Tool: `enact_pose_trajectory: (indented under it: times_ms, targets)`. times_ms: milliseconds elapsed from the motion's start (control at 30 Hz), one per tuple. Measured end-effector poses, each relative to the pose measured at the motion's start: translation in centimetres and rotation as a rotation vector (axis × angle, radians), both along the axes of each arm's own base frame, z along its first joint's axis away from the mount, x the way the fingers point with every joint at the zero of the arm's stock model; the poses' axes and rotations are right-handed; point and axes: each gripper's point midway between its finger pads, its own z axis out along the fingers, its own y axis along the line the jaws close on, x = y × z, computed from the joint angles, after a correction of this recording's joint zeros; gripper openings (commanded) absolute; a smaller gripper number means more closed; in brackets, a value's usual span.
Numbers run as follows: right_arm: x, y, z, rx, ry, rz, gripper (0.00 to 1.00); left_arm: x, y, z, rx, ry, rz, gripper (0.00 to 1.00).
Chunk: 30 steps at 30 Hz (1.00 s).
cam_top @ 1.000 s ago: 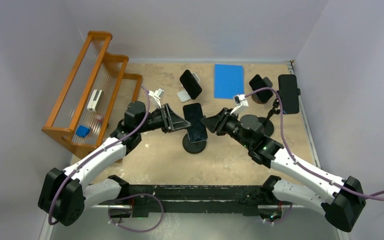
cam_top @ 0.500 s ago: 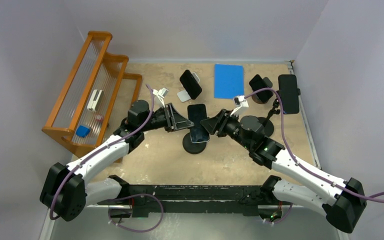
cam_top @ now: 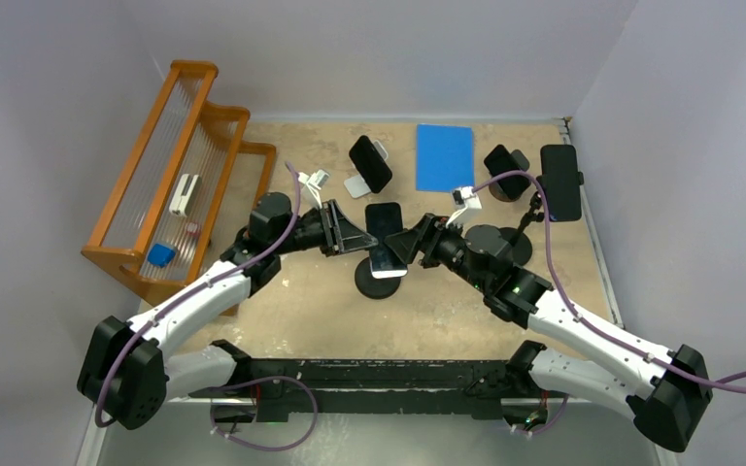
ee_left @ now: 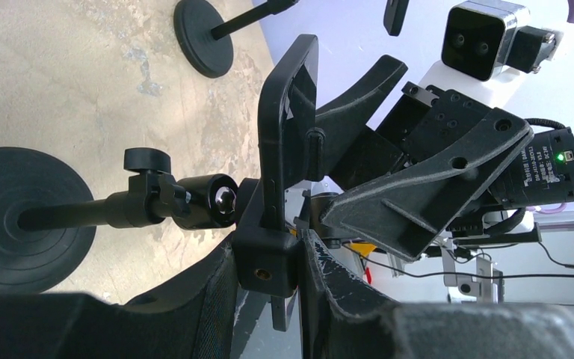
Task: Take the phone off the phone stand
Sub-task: Place the phone stand with the phone at the center of the board.
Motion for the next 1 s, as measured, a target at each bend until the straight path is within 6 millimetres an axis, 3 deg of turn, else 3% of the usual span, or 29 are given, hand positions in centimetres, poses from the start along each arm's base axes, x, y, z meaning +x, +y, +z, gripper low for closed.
enact_pose_trajectory:
  times_ms: [233, 567, 700, 800, 1000]
  targets:
    - [0.1, -0.4, 0.0, -0.026, -0.005, -0.012, 0.75, -0.1, 0.3, 0.1, 0.021, -0.013, 0.008, 0.47]
    - [0.3, -1.3, 2.7, -0.042, -0.073, -0.032, 0.83, -0.1, 1.1, 1.9, 0.037, -0.069, 0.051, 0.69]
    - [1.0, -2.7, 4.2, -0.075, -0.117, -0.101, 0.88, 0.3, 2.0, 2.9, 0.076, -0.098, 0.104, 0.81]
    - [1.8, -3.8, 5.5, -0.108, -0.124, -0.171, 0.9, 0.6, 3.2, 4.1, 0.11, -0.143, 0.173, 0.86]
    - [4.0, -5.1, 8.9, -0.155, -0.122, -0.308, 0.9, 2.3, 5.9, 8.5, 0.18, -0.3, 0.339, 0.85]
